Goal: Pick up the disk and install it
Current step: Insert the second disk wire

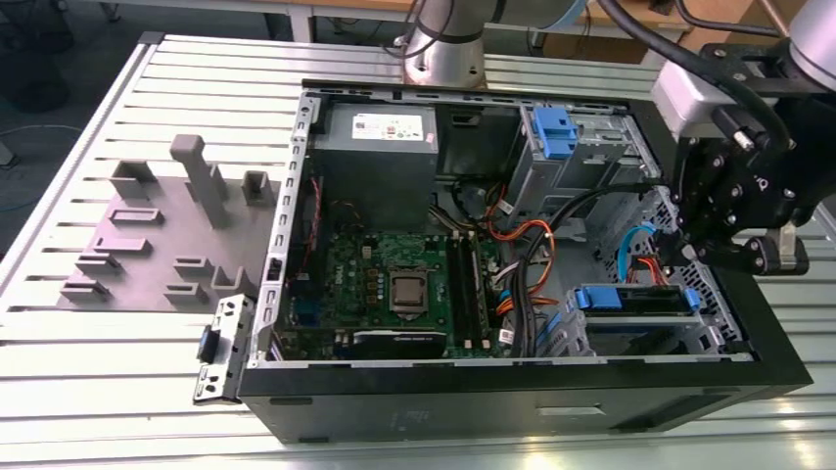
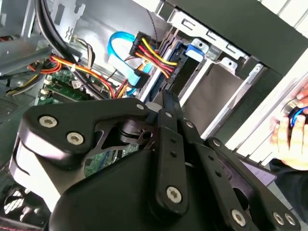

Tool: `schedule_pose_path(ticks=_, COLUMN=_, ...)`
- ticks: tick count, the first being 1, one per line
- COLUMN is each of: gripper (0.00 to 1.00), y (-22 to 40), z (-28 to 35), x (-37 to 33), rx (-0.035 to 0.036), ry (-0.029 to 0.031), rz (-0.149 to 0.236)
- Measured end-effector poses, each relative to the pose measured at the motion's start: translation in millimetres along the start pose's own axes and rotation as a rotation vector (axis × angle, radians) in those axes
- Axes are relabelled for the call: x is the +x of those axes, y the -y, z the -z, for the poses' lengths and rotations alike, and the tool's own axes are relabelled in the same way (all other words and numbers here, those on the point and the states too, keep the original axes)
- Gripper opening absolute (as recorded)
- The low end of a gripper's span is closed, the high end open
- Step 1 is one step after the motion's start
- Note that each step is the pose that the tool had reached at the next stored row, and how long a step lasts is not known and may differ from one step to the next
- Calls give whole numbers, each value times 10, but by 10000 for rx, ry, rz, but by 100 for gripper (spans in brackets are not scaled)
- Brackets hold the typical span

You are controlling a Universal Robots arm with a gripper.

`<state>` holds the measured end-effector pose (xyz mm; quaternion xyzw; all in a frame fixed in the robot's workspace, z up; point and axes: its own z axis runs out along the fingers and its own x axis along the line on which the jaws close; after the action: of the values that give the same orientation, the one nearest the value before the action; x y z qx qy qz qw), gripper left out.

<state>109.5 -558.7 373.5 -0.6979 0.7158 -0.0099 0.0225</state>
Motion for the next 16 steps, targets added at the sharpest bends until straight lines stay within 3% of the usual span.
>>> schedule_pose_path(ticks=2, gripper=11, y=0, z=0, x=-3, rx=-149, ry=23, rz=-10)
schedule_pose_path(ticks=3, gripper=11, y=0, z=0, x=-7, rx=-167, ry=23, rz=-11)
schedule_pose_path(ticks=6, gripper=11, y=0, z=0, x=-37, rx=-170, ry=21, rz=-12)
schedule_pose_path(ticks=10, gripper=11, y=-1, z=2, x=-130, rx=-170, ry=22, rz=-11)
schedule_pose_path(ticks=16, gripper=11, y=1, z=52, x=-187, rx=-170, ry=23, rz=-11)
